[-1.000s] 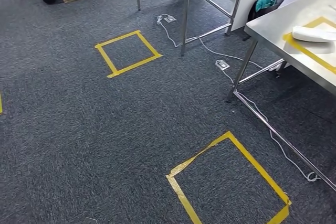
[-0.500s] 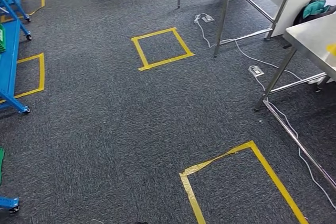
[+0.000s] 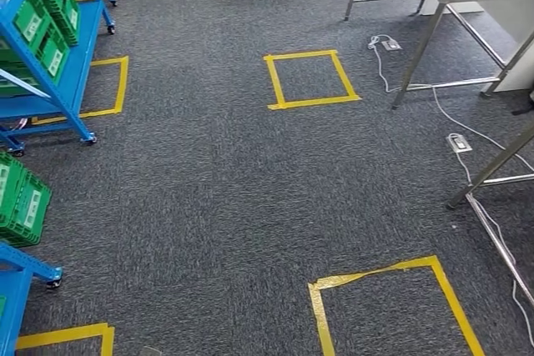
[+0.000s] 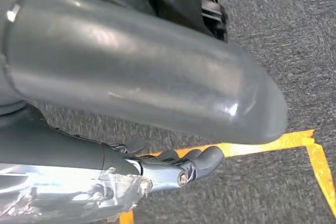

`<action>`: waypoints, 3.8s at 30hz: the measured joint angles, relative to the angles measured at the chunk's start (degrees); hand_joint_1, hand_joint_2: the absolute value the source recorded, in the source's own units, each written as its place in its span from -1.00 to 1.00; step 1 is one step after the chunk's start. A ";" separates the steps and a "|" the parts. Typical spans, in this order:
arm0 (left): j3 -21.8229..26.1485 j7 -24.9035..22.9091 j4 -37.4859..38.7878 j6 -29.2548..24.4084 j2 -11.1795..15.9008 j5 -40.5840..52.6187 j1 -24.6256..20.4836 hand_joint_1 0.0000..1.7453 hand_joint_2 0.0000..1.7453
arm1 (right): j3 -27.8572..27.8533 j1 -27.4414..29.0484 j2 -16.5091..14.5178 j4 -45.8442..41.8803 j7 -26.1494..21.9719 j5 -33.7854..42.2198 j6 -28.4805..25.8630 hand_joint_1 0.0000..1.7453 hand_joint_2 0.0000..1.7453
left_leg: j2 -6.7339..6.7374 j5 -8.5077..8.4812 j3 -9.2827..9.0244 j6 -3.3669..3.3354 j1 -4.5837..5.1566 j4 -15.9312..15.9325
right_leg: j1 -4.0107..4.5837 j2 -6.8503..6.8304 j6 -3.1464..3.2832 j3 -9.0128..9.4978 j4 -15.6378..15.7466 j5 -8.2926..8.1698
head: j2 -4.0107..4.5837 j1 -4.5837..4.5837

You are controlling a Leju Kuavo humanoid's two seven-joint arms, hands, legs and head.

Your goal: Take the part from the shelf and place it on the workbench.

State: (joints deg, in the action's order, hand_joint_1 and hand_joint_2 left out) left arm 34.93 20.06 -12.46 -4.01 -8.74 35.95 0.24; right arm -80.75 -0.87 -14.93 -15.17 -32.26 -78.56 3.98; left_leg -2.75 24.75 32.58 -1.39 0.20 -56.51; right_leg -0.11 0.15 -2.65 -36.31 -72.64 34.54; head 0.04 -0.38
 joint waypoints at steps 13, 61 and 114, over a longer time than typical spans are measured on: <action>0.02 0.03 0.07 1.35 0.10 0.15 -0.18 -1.00 -1.00 | -0.08 0.07 -0.09 -0.28 -0.01 -0.10 0.36 -1.00 -1.00 | 1.79 6.44 8.52 3.45 -0.47 -14.70 | -0.17 -0.96 2.21 7.40 16.70 -7.14 | 0.00 -0.47; 0.36 0.88 0.07 2.18 0.10 0.84 -0.20 -1.00 -1.00 | -0.12 -0.45 -0.09 -0.42 0.87 -1.22 0.11 -1.00 -1.00 | -0.25 0.29 -0.92 -0.18 -0.20 0.51 | -0.03 -0.15 -0.39 -1.54 -0.41 -0.64 | 0.00 0.58; 2.72 1.18 0.07 1.24 0.22 2.55 0.01 -1.00 -1.00 | -0.38 -0.86 0.02 -0.31 -1.05 -1.17 -0.52 -1.00 -1.00 | 3.29 0.37 0.48 1.06 0.47 -0.21 | 0.18 -2.79 1.19 6.63 14.45 -4.82 | 0.00 0.05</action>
State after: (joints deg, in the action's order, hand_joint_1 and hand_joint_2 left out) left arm 37.65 21.24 -12.39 -2.78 -8.52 38.50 0.24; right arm -81.13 -1.73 -14.91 -15.48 -33.32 -79.74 3.46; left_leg 0.54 25.12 33.05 -0.33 0.67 -56.72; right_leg 0.07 -2.64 -1.46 -29.67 -58.19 29.72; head 0.04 -0.33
